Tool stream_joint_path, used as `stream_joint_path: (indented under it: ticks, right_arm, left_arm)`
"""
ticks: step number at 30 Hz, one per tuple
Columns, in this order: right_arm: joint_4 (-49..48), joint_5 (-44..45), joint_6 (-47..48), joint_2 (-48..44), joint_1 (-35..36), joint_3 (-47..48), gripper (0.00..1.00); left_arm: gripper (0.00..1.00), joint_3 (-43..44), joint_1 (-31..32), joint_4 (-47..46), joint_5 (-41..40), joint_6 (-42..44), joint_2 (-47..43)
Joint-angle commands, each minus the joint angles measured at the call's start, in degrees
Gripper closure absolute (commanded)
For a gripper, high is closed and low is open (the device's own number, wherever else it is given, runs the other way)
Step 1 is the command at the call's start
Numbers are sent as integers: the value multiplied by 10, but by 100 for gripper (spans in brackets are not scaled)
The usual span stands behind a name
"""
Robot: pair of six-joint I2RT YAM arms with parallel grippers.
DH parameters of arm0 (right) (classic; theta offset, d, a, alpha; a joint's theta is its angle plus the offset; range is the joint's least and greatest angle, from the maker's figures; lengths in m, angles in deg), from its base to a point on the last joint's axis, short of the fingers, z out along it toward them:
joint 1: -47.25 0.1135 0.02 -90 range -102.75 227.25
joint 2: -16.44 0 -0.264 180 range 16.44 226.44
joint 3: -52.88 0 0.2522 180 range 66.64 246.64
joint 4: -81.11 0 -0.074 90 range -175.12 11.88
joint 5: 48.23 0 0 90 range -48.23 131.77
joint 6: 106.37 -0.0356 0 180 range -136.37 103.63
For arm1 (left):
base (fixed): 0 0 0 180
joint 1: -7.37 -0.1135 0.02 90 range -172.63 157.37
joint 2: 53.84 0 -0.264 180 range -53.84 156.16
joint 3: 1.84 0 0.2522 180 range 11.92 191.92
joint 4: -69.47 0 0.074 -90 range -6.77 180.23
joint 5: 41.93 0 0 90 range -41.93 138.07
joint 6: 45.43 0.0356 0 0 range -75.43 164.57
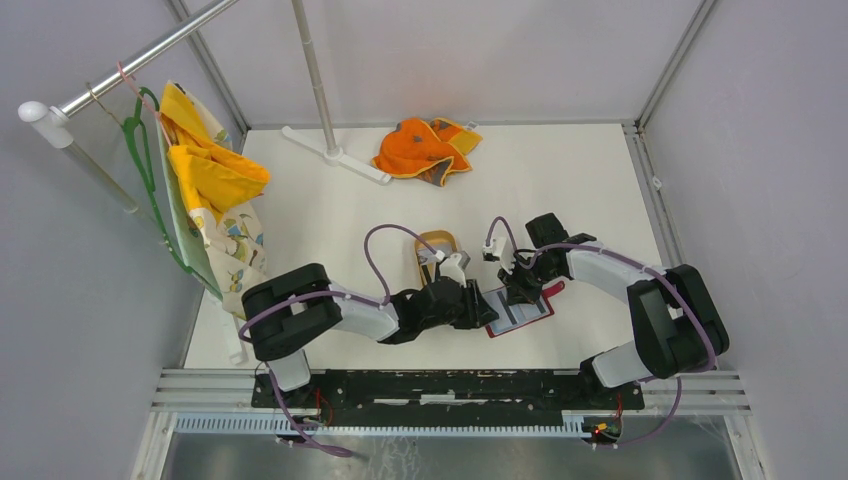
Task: Put the credit cards into the card holder
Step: Insert the credit card into the card holder.
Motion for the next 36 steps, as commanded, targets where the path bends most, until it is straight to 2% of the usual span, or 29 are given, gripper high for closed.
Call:
stream_joint_path:
  ticks: [1, 15, 36]
  right_arm:
    - [12, 16, 10, 15, 5, 5, 92]
    - [13, 15, 10, 13, 5, 5, 92]
    - [15, 13, 12, 11, 5, 5, 91]
  left_arm:
    - [59, 10, 7, -5, -15, -3, -15]
    - [61, 40, 4, -6, -2, -13, 33]
    - [59, 34, 3, 12, -8, -18, 29]
